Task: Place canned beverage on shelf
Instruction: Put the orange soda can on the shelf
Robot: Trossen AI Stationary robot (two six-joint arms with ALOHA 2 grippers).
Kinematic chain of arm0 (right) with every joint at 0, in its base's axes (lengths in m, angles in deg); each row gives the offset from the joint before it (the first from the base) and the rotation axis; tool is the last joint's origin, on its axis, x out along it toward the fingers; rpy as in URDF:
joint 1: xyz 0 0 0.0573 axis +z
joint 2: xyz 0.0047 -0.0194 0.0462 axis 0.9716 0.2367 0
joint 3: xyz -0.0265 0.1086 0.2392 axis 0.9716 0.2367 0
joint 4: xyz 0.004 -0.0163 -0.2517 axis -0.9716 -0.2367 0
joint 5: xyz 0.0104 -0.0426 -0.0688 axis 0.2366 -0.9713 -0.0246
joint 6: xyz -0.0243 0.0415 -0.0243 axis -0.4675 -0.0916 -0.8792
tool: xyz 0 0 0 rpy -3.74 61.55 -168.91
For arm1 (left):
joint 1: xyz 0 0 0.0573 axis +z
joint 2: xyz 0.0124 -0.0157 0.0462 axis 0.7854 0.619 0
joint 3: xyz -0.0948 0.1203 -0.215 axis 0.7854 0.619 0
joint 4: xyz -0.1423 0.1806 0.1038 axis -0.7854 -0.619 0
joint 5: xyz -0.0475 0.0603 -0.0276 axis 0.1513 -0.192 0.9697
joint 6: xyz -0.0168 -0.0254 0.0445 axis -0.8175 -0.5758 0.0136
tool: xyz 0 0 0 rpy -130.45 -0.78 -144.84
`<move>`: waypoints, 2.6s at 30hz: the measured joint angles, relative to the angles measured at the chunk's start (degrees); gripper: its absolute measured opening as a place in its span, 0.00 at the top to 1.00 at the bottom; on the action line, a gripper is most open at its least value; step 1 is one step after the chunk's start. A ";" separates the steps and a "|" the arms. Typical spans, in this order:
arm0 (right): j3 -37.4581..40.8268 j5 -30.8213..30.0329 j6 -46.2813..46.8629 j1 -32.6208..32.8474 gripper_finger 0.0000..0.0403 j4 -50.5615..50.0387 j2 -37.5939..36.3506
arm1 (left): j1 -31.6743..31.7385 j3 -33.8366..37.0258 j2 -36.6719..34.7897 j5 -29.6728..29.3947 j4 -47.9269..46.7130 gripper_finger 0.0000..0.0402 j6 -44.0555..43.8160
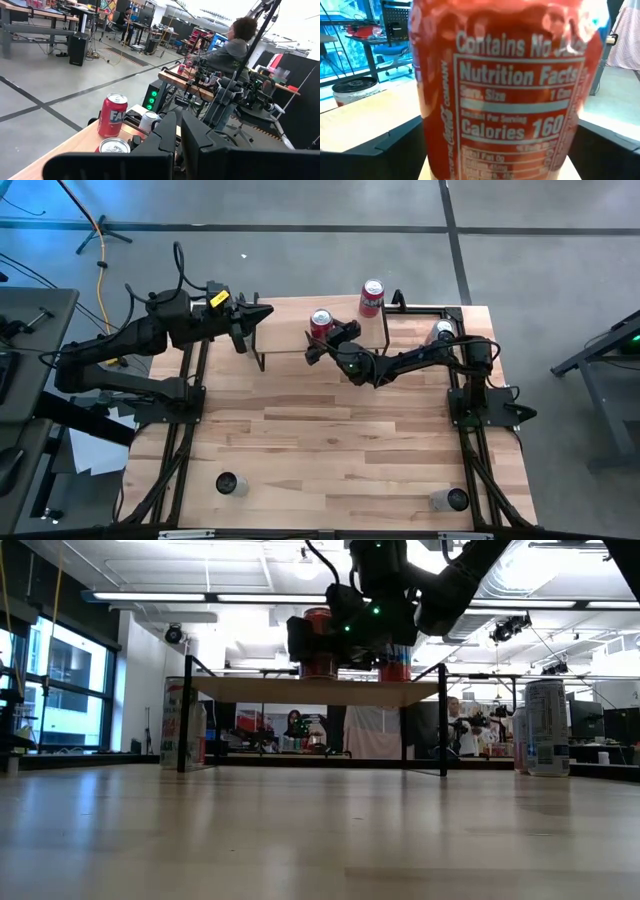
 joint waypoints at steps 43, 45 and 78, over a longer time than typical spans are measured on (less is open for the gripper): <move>-0.11 36.33 -0.63 3.42 0.01 -26.66 -21.51 | -23.68 7.07 -11.09 -10.45 -25.69 1.00 -11.82; -0.11 36.43 -0.63 3.46 0.01 -27.56 -21.51 | -26.70 9.21 -12.05 -9.80 -26.13 1.00 -15.97; -0.11 45.25 7.70 6.05 0.01 -32.05 -21.45 | -66.01 9.60 -4.61 3.08 -51.25 1.00 -62.99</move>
